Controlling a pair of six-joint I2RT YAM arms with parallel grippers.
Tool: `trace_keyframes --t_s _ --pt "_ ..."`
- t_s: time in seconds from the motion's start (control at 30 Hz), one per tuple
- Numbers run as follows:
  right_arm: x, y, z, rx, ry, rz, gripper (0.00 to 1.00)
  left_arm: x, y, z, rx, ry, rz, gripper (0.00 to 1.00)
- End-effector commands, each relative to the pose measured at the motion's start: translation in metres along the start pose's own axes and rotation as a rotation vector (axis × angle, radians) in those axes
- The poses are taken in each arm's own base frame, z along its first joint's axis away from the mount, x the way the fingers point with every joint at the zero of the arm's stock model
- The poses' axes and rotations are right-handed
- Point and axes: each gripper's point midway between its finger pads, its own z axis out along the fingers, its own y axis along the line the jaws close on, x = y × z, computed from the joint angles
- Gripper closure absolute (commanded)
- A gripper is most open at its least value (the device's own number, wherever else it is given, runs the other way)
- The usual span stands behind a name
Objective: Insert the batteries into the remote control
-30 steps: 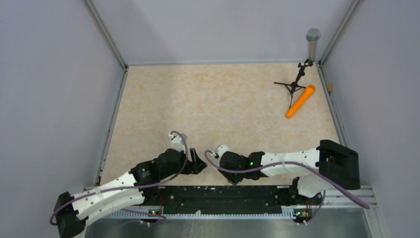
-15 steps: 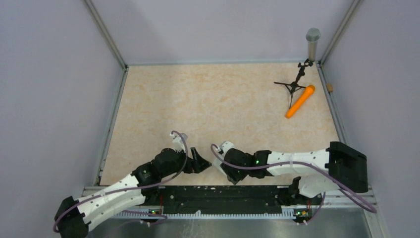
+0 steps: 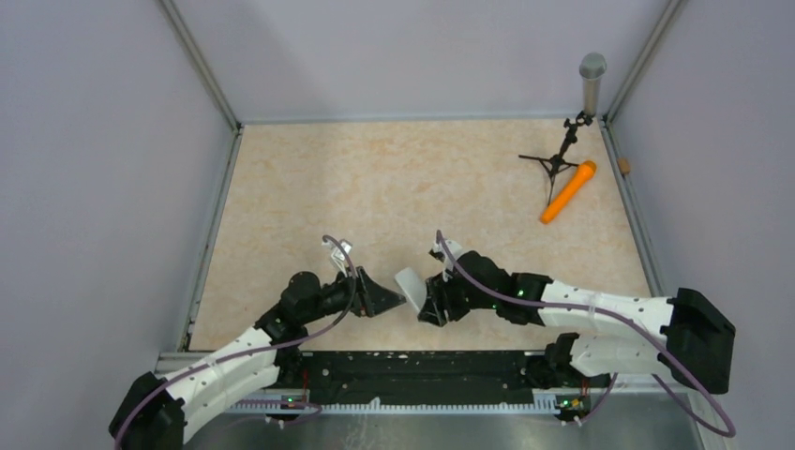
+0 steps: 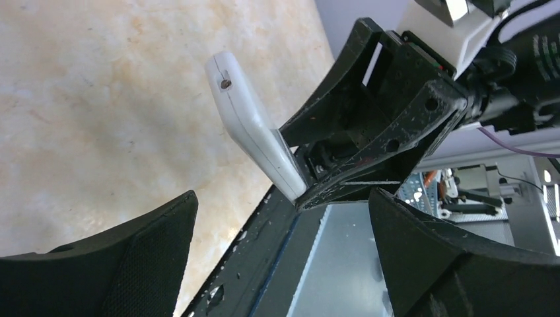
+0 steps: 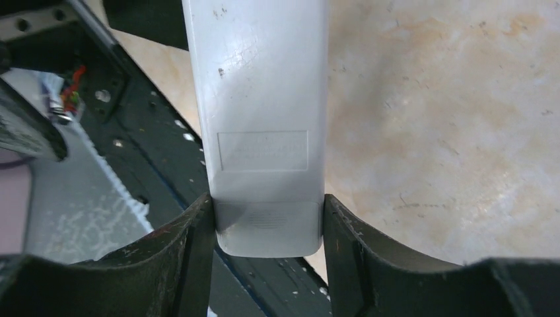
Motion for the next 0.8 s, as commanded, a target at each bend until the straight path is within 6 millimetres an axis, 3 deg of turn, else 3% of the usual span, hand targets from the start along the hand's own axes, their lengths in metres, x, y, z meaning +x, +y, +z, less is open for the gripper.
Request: trace_keyframes --t_s 0.0,0.27,0.53,0.77 --pt "-0.04 0.043 -0.015 -0.243 -0.132 0.059 1.0 -0.015 -0.04 0.001 0.181 -0.028 0.064 0.01" --pt "-0.056 0.074 -0.035 -0.496 -0.18 0.104 1.0 -0.028 -0.066 -0.001 0.308 -0.054 0.07 0.01" --pt "-0.058 0.094 -0.053 -0.702 -0.218 0.145 1.0 -0.035 -0.087 -0.006 0.393 -0.071 0.091 0.01" --pt "-0.064 0.101 -0.065 -0.779 -0.257 0.174 1.0 -0.035 -0.1 -0.013 0.449 -0.068 0.094 0.05"
